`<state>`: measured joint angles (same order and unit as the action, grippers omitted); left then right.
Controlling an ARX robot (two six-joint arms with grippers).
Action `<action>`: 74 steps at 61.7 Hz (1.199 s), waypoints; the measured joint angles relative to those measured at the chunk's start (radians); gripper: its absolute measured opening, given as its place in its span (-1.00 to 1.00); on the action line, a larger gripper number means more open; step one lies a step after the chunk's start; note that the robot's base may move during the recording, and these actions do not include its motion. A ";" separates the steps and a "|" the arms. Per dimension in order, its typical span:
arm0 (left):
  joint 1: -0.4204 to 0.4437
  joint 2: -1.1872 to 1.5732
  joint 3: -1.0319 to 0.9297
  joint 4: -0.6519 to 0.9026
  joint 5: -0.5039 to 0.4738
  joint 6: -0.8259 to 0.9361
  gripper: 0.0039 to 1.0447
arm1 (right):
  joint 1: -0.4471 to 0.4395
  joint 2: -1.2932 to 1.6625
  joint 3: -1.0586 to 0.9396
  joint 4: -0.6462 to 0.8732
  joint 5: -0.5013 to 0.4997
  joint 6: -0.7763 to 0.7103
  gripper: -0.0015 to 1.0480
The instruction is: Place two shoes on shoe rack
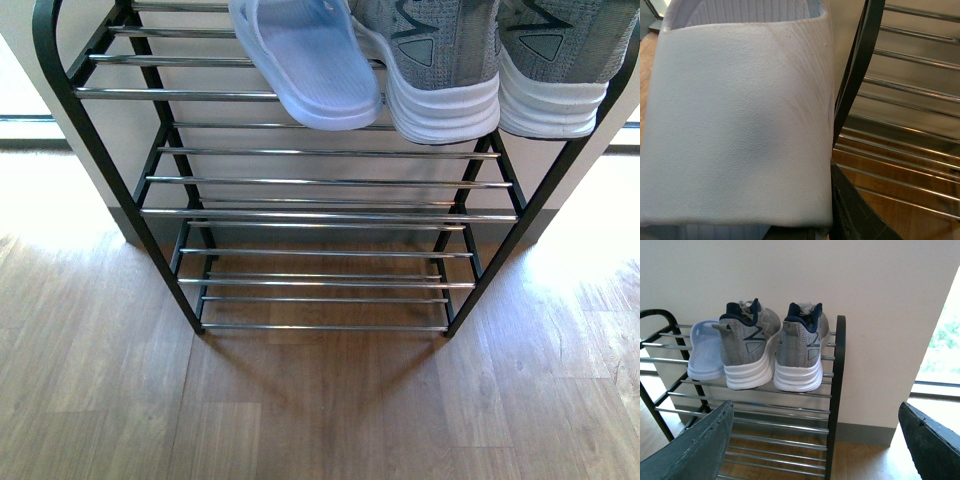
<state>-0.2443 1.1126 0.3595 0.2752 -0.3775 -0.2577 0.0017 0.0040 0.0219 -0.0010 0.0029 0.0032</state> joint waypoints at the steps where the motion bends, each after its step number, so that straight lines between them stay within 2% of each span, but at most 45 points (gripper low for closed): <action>1: 0.001 0.001 -0.002 0.009 0.010 0.006 -0.97 | 0.000 0.000 0.000 0.000 0.000 0.000 0.82; 7: 0.009 0.035 -0.005 0.150 0.107 0.072 -0.97 | 0.000 0.000 0.000 0.000 0.000 0.000 0.82; 13: 0.013 0.095 0.061 0.157 0.166 0.113 -0.97 | 0.000 0.000 0.000 0.000 0.000 0.000 0.82; 25: 0.031 0.284 0.298 0.086 0.293 0.161 -0.97 | 0.000 0.000 0.000 0.000 0.000 0.000 0.82; 35: 0.032 0.482 0.547 -0.033 0.423 0.152 -0.97 | 0.000 0.000 0.000 0.000 0.000 0.000 0.82; 51: -0.024 0.715 0.852 -0.153 0.433 0.148 -0.97 | 0.000 0.000 0.000 0.000 0.000 0.000 0.82; 74: -0.056 0.931 1.107 -0.274 0.404 0.105 -0.97 | 0.000 0.000 0.000 0.000 0.000 0.000 0.82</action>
<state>-0.3000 2.0438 1.4666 0.0013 0.0265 -0.1528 0.0017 0.0040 0.0219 -0.0010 0.0029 0.0032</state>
